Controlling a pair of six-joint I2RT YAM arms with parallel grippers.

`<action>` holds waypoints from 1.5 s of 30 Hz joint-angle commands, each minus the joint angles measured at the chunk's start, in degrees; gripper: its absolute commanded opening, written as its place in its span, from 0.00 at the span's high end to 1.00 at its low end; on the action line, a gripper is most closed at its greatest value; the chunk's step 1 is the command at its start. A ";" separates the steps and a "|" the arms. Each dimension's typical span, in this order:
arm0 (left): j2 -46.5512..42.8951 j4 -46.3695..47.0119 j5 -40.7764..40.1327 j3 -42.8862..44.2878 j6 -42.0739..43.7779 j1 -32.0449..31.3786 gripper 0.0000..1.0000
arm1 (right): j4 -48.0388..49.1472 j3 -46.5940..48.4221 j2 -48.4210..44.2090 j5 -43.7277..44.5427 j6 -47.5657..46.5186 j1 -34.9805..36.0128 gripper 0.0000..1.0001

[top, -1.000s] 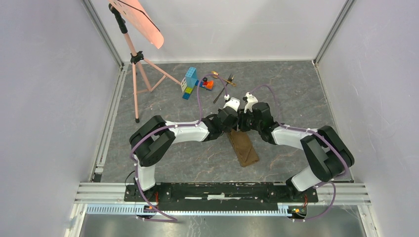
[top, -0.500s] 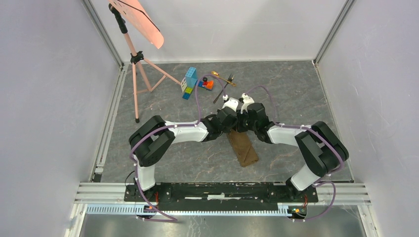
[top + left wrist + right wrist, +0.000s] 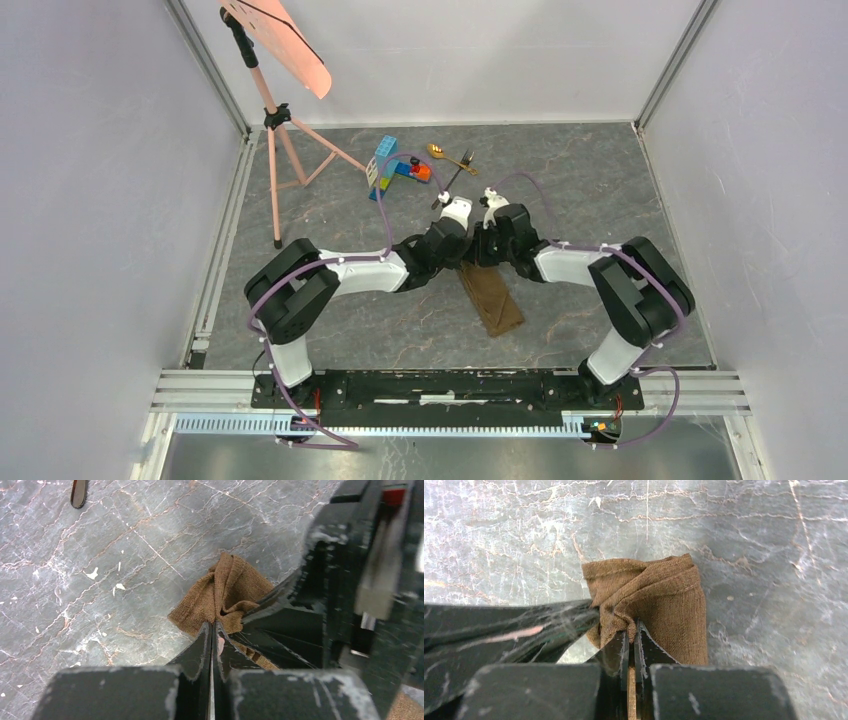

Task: Fold the napkin into a case and place the utensils inside
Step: Grasp the top corner of the smaller rectangle folded napkin from the folded napkin.

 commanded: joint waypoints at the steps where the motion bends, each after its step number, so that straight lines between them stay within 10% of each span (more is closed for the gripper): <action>1: -2.00 6.31 1.67 -0.81 -3.85 0.33 0.98 | 2.10 4.69 5.42 -2.96 -2.10 0.38 1.00; 7: -1.77 5.81 1.82 -1.93 -6.22 1.70 0.98 | 1.15 2.52 -0.15 -5.92 -6.21 -0.15 0.70; 15: -2.58 5.12 1.44 -3.00 -5.89 2.30 0.98 | 0.22 -0.01 -7.20 -7.87 -9.02 -1.64 0.56; 27: -3.29 5.03 2.27 -2.74 -5.70 2.42 0.98 | 5.06 1.42 -1.71 -8.66 -7.03 -1.63 0.68; 36: -2.74 7.37 7.71 -2.92 -8.71 2.63 0.98 | 14.30 3.59 7.16 -1.20 -1.16 2.76 0.96; 40: -3.56 8.65 9.38 -4.79 -10.86 4.65 0.98 | 7.57 4.73 7.23 -1.43 -3.95 2.22 0.92; 45: -4.78 9.42 9.03 -7.46 -11.10 6.28 0.98 | 6.46 -0.53 -1.39 -10.25 -5.18 -3.16 0.62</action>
